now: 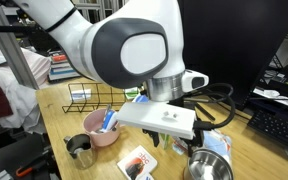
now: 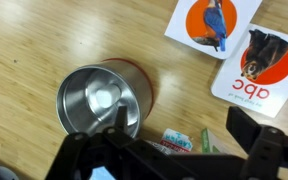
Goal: Move the silver bowl to the left side of the pink bowl
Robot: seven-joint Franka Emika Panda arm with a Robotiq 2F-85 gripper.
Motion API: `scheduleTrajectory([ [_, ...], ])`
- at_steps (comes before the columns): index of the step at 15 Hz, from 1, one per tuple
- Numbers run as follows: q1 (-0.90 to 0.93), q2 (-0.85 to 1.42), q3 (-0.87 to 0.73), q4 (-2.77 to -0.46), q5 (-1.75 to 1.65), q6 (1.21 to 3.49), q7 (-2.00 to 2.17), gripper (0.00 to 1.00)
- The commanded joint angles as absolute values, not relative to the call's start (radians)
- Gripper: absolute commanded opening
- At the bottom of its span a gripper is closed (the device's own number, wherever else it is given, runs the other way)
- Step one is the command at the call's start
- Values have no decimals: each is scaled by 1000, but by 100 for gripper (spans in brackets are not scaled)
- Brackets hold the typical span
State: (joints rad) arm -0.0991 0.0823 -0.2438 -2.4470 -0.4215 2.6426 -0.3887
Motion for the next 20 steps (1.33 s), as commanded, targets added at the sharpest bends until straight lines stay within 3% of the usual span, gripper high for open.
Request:
scheduleTrajectory([
  [1,-126,80,-216,-2445,-424,2639,-387,100],
  [12,-124,83,-224,-2445,-518,2673,-250,100],
  [20,-126,77,-193,-2463,-360,2642,-318,100],
])
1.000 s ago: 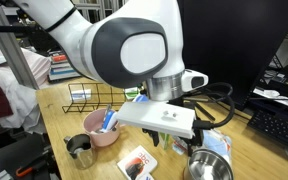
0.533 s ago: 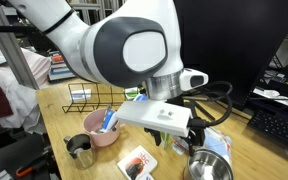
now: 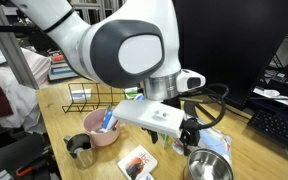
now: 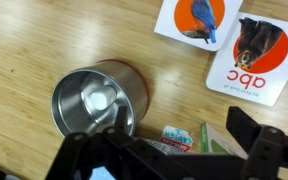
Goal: Move the silver bowl to the left side of the pink bowl
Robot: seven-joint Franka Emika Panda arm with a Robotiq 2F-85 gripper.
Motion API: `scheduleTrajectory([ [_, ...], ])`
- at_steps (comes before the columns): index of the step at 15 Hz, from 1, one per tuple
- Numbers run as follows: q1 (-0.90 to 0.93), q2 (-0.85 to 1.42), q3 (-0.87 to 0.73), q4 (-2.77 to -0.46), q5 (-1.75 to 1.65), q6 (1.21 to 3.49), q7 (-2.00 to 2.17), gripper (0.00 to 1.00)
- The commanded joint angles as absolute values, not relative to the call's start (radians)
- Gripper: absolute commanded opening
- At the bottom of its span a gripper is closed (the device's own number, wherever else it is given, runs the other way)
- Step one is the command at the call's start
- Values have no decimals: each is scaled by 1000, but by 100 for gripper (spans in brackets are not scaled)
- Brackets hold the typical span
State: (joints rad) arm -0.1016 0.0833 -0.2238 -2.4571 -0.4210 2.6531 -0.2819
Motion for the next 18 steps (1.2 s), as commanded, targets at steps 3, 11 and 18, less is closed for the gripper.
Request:
scheduleTrajectory([
  [3,-125,78,-187,-2466,-324,2643,-314,100],
  [11,-121,82,-189,-2463,-349,2649,-291,100],
  [18,-119,81,-192,-2464,-357,2652,-252,100],
])
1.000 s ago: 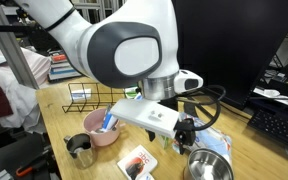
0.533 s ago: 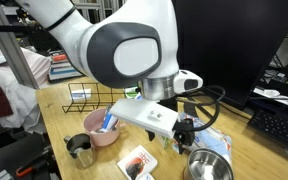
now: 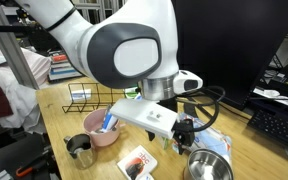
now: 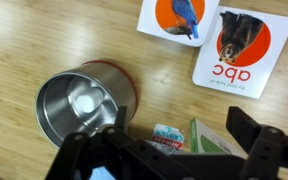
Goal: Move the silver bowl to the left side of the pink bowl
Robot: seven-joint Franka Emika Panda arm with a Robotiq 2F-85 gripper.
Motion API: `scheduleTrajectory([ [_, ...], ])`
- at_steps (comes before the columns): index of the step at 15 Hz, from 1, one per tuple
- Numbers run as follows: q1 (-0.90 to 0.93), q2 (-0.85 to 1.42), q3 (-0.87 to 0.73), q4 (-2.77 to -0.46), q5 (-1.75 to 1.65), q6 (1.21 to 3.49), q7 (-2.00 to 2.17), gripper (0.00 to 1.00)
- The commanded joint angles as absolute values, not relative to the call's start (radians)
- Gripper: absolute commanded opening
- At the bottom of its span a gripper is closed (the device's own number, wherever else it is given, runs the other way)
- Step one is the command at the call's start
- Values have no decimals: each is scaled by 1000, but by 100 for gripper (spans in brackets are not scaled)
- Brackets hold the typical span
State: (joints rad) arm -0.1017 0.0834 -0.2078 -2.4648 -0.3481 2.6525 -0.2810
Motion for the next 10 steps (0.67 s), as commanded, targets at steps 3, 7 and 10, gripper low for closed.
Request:
scheduleTrajectory([
  [3,-117,81,-194,-2465,-366,2652,-212,100],
  [7,-115,80,-196,-2466,-371,2643,-151,100],
  [10,-118,77,-179,-2474,-286,2629,-188,100],
])
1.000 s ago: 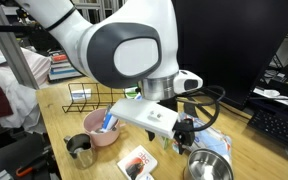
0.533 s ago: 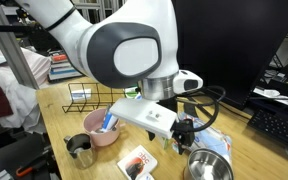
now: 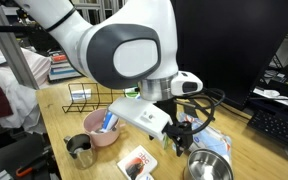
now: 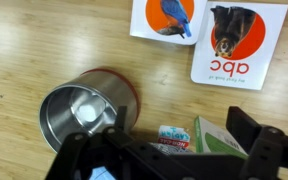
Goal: Move the silver bowl to the left side of the pink bowl
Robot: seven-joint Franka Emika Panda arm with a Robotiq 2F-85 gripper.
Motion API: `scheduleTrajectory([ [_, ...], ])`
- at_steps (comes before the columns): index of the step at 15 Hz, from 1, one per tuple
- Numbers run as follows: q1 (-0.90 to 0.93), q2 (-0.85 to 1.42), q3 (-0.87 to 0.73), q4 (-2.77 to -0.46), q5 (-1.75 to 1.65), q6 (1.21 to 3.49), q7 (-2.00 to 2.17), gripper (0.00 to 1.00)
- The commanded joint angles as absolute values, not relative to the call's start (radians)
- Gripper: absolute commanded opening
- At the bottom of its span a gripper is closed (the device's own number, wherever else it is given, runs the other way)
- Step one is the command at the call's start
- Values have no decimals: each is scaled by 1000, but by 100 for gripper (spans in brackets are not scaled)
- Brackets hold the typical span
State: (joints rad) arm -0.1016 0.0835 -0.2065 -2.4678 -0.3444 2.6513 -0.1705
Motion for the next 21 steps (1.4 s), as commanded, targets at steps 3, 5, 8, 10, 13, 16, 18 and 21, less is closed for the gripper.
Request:
scheduleTrajectory([
  [3,-117,83,-184,-2471,-324,2646,-171,100],
  [5,-117,83,-184,-2471,-324,2646,-171,100],
  [8,-117,83,-184,-2471,-324,2646,-171,100],
  [10,-117,83,-184,-2471,-324,2646,-171,100],
  [13,-117,83,-184,-2471,-324,2646,-171,100],
  [16,-117,83,-184,-2471,-324,2646,-171,100],
  [18,-116,88,-184,-2466,-326,2642,-165,100],
  [21,-113,133,-187,-2433,-335,2650,-123,100],
])
